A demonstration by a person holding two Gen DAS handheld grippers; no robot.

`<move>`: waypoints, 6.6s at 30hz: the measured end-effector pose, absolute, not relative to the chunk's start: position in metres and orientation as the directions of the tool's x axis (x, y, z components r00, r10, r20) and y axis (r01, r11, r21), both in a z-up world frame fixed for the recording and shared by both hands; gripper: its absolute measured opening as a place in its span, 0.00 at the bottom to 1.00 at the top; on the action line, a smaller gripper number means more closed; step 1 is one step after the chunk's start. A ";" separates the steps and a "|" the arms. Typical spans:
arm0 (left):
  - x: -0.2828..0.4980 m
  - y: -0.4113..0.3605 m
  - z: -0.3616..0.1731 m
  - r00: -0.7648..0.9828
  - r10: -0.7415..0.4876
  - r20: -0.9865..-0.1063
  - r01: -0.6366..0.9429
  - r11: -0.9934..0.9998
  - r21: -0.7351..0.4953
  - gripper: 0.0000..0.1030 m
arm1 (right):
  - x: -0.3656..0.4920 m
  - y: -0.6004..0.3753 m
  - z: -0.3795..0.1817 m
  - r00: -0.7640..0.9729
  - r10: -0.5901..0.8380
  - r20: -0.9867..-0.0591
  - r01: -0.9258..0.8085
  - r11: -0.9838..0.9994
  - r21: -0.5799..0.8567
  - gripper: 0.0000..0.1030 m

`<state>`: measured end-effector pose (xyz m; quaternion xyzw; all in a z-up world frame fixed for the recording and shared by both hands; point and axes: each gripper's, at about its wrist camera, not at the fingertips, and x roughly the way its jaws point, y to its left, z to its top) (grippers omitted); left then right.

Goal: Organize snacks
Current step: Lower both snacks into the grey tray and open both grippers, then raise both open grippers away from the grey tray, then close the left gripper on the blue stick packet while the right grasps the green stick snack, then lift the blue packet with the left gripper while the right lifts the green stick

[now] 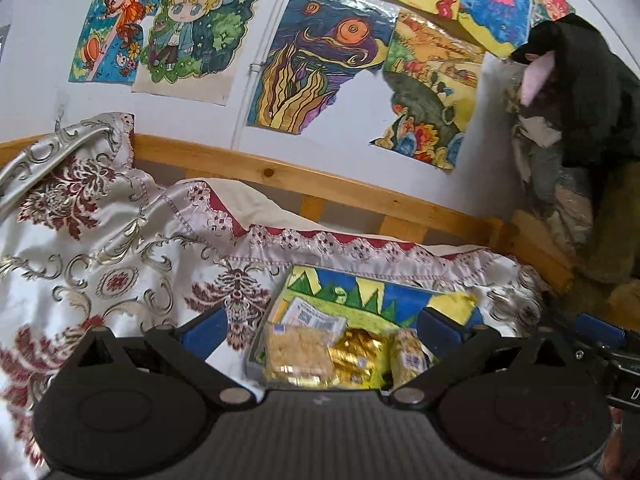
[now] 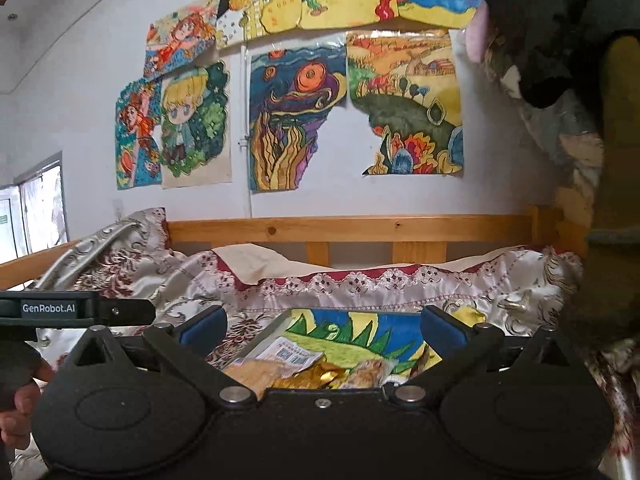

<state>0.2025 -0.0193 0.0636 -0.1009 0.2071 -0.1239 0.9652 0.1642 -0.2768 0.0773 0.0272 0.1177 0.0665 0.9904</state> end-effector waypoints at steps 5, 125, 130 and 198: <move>0.163 -0.021 0.062 0.881 -0.282 -0.378 0.215 0.953 -0.212 1.00 | 0.119 -0.271 0.071 0.967 0.119 -0.226 -0.108 0.992 0.060 0.99; 0.272 0.016 -0.070 0.572 -0.266 -0.776 0.245 0.958 -0.148 0.45 | 0.287 -0.195 -0.069 0.617 0.165 -0.770 -0.525 0.815 -0.246 0.34; 0.267 0.010 -0.068 0.563 -0.293 -0.773 0.259 0.950 -0.171 0.43 | 0.282 -0.195 -0.058 0.580 0.209 -0.787 -0.526 0.834 -0.167 0.33; 0.170 -0.053 -0.052 0.623 -0.209 -0.754 0.264 0.963 -0.049 0.37 | 0.143 -0.220 -0.071 0.715 0.166 -0.679 -0.154 0.985 0.079 0.18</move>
